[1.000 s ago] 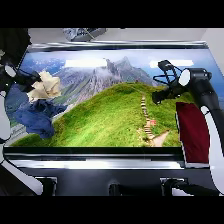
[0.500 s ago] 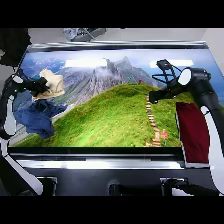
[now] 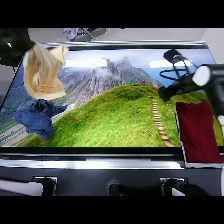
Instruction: Fold the shirts.
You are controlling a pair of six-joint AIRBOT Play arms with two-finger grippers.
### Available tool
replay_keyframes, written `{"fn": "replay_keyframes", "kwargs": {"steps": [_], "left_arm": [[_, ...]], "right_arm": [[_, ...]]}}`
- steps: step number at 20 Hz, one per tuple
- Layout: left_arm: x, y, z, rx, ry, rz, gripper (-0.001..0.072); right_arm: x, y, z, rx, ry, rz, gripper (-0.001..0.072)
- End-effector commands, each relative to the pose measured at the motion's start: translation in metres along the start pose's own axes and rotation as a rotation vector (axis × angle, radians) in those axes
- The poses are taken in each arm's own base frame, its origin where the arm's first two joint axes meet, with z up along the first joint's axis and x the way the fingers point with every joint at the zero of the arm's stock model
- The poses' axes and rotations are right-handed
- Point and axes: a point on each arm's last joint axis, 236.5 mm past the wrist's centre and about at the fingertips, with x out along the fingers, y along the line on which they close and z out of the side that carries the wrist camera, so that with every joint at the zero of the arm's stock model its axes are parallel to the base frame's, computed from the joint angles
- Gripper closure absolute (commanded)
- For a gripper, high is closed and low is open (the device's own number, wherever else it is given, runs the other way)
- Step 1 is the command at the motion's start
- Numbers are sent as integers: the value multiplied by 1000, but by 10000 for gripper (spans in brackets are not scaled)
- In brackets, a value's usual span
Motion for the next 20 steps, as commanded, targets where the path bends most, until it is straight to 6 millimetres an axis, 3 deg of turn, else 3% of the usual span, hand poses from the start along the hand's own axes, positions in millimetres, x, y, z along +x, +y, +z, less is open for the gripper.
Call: {"fn": "replay_keyframes", "kwargs": {"steps": [1,3,6,9,13,14,15,16,17,18,20], "left_arm": [[-98,-151,6,231,-58,-212,682],[-126,-215,-37,299,43,-351,682],[-130,-288,-120,364,241,-543,681],[-106,-334,-227,385,474,-656,682],[-66,-365,-392,403,762,-688,680],[-61,-367,-426,400,835,-679,606],[-56,-367,-451,369,905,-650,179],[-53,-361,-462,354,956,-628,-7],[-48,-352,-456,360,967,-610,-8],[-40,-334,-438,381,952,-570,-7],[-20,-276,-387,442,907,-421,-5]], "right_arm": [[-75,-17,8,-29,-129,-123,39],[-118,-16,8,-28,-206,-158,39],[-167,-10,-13,-26,-239,-194,39],[-196,-13,-45,-21,-192,-249,38],[-216,-33,-75,5,-121,-361,38],[-215,-34,-76,5,-115,-364,38],[-212,-35,-75,8,-109,-361,38],[-205,-35,-74,20,-93,-351,38],[-195,-33,-76,27,-59,-326,38],[-182,-28,-79,27,-11,-289,37],[-145,-7,-93,23,133,-161,30]]}}
